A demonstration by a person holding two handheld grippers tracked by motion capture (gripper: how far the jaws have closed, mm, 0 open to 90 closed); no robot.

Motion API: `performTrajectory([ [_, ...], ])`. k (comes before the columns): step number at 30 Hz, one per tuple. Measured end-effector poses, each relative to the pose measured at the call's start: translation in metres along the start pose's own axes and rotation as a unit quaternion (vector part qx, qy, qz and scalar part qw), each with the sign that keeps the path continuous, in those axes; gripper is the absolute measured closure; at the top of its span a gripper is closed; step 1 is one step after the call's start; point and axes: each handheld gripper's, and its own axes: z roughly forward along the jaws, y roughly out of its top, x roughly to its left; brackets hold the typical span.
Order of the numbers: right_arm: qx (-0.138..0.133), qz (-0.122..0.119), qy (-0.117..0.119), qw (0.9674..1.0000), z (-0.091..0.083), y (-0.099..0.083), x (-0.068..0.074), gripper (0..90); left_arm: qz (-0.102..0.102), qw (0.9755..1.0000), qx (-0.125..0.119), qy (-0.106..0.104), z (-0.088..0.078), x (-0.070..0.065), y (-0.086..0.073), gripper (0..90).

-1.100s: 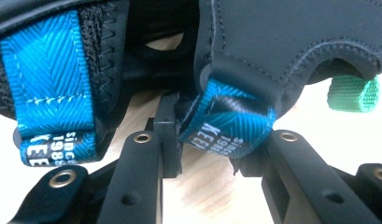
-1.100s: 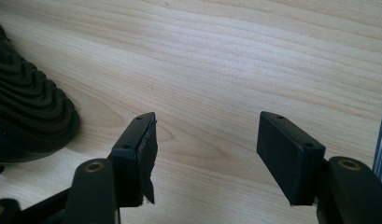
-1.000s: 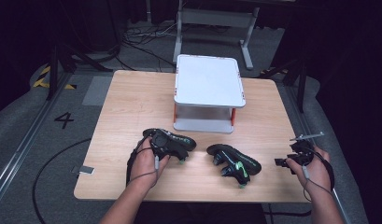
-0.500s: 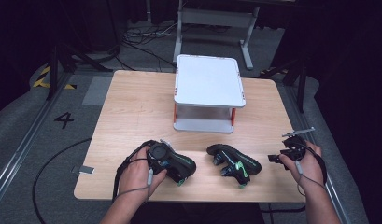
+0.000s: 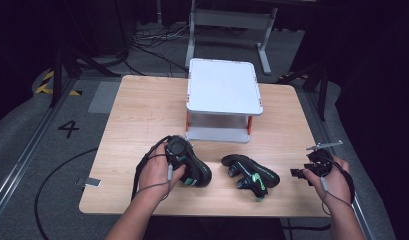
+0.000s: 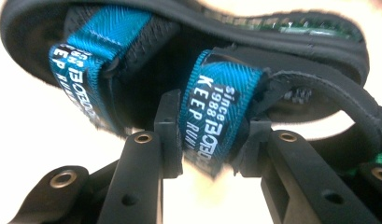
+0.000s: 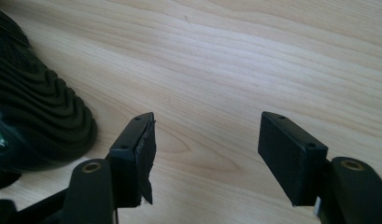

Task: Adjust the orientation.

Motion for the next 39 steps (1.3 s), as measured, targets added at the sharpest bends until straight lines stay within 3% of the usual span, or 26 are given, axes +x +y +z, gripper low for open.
performTrajectory([
  [8, -0.003, 0.022, -0.012, 0.9997, -0.009, -0.02, -0.012, 37.8, 0.016, 0.9997, -0.02, -0.006, 0.022, 0.002, 0.026, 68.8],
  [14, -0.009, 0.03, -0.017, 0.9994, -0.015, -0.029, -0.014, 37.6, 0.024, 0.9995, -0.017, 0.009, 0.033, 0.001, 0.039, 70.3],
  [17, -0.013, 0.033, -0.019, 0.9992, -0.019, -0.033, -0.016, 37.4, 0.016, 0.9992, -0.035, -0.009, 0.032, 0.0, 0.042, 59.8],
  [20, -0.017, 0.034, -0.021, 0.999, -0.02, -0.032, -0.018, 37.2, 0.014, 0.9984, -0.055, 0.005, 0.024, -0.004, 0.041, 49.0],
  [24, -0.017, 0.027, -0.018, 0.9993, -0.017, -0.026, -0.015, 37.1, 0.023, 0.9974, -0.066, 0.012, 0.004, -0.015, 0.035, 47.5],
  [29, -0.014, 0.011, -0.006, 0.9998, -0.011, -0.015, -0.007, 36.7, 0.046, 0.9944, -0.094, -0.014, -0.026, -0.039, 0.027, 48.2],
  [33, -0.023, 0.003, -0.004, 0.9997, -0.013, -0.012, -0.005, 36.5, 0.069, 0.9921, -0.091, -0.05, -0.024, -0.057, 0.032, 50.4],
  [37, -0.026, 0.006, -0.004, 0.9996, -0.017, -0.017, -0.006, 36.5, 0.069, 0.9942, -0.071, -0.042, -0.005, -0.058, 0.039, 50.4],
  [39, -0.027, 0.011, -0.006, 0.9996, -0.02, -0.02, -0.009, 36.5, 0.068, 0.9959, -0.055, -0.024, 0.008, -0.054, 0.043, 52.2],
])
